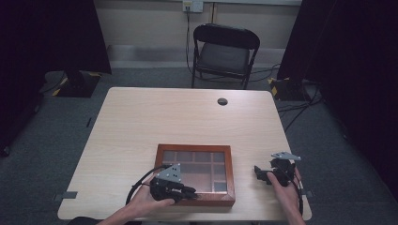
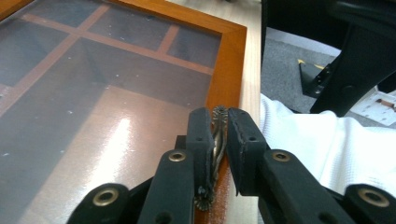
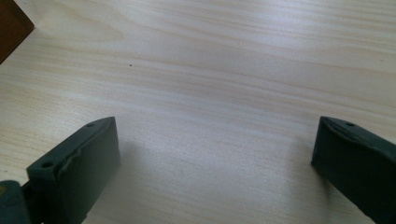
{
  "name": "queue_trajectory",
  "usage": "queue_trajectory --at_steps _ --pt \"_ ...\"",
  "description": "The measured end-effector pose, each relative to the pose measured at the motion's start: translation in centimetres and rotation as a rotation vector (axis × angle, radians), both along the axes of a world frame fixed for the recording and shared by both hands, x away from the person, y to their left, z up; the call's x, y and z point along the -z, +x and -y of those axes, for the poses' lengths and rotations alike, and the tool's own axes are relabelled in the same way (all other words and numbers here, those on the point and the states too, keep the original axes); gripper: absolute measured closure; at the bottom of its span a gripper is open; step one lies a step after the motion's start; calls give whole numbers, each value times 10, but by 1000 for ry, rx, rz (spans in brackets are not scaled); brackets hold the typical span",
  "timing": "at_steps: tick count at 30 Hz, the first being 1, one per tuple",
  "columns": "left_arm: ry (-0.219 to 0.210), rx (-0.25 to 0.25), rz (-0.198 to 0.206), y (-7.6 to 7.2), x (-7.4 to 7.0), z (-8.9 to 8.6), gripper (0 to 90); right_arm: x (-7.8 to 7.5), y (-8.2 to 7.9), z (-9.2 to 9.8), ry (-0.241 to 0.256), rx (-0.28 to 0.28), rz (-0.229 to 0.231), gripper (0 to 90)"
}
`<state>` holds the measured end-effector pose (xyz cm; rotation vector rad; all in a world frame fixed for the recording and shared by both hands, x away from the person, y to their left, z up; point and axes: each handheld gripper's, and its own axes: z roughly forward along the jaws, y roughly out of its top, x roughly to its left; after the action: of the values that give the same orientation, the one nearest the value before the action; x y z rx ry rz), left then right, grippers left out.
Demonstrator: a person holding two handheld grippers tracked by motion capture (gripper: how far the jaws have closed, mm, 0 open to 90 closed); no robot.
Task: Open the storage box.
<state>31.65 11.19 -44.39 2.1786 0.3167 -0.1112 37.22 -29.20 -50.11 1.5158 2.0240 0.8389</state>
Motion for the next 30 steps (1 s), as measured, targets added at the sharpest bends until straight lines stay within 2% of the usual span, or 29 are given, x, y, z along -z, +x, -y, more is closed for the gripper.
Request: queue_trajectory --at_steps 2,4,8,12,17,20,23,27,30 --pt "-8 -2 5 -1 1 1 798 0 0 0 0 0 0 1" --pt "-2 3 20 -2 0 3 808 0 0 0 0 0 0 1" --pt "5 12 23 -1 0 8 808 0 0 0 0 0 0 1" --pt "8 6 9 0 -1 7 816 0 0 0 0 0 0 1" --pt "-7 7 -35 4 0 7 821 0 -1 0 -2 -2 0 6" --pt "7 6 -32 4 -1 8 821 -1 -2 -2 7 -1 1 56" --pt "1 3 -47 5 -1 8 823 -3 -4 -4 11 -28 11 146" --pt "-9 3 -57 6 -3 7 823 -6 -5 -5 49 -63 -12 148" --pt "-14 8 -54 7 -8 6 823 -10 -5 -9 80 -111 -31 150"
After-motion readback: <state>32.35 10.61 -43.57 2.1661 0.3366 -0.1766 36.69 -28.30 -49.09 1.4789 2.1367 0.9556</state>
